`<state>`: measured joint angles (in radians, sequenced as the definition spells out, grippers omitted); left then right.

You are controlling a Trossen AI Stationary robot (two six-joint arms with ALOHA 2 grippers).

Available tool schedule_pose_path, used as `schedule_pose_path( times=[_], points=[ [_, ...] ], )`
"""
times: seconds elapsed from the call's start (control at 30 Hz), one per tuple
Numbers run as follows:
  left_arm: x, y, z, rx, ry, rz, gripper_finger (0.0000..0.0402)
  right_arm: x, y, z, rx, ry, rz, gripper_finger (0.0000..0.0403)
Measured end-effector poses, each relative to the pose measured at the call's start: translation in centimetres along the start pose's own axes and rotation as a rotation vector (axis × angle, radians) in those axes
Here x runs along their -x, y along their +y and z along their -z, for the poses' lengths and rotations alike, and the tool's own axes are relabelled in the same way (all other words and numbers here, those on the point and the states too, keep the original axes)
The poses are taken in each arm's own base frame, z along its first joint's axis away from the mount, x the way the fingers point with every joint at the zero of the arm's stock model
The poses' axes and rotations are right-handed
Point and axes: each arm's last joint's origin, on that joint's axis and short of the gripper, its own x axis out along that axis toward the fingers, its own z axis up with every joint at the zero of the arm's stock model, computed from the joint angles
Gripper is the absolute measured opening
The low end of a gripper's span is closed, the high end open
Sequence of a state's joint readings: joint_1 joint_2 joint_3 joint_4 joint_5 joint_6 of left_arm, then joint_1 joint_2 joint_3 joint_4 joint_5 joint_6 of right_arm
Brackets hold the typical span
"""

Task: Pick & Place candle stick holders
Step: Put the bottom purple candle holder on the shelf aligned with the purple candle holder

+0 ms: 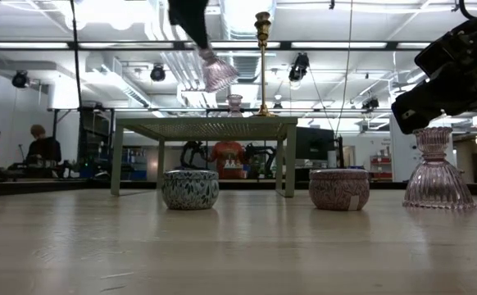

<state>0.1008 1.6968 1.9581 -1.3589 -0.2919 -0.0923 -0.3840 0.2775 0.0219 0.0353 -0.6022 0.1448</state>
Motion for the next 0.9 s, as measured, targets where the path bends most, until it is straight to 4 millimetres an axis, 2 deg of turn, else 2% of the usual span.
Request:
schedule_pose_path(
  times=[0.17,0.37,0.5,0.9],
  points=[
    [-2.6,2.2,-0.8,0.006,0.051,0.02,0.0035,0.0,0.0,0.0,0.007,0.0,0.001,0.0008],
    [-4.2,4.0,-1.1,0.024,0.091,-0.015,0.0035,0.0,0.0,0.0,0.009,0.0,0.001,0.0008],
    [-5.6,4.4,-1.4,0.013,0.105,-0.023,0.0035,0.0,0.0,0.0,0.01,0.0,0.001,0.0008],
    [-6.9,4.7,-2.0,-0.02,0.097,-0.052,0.0035,0.0,0.0,0.0,0.014,0.0,0.001,0.0008]
  ],
)
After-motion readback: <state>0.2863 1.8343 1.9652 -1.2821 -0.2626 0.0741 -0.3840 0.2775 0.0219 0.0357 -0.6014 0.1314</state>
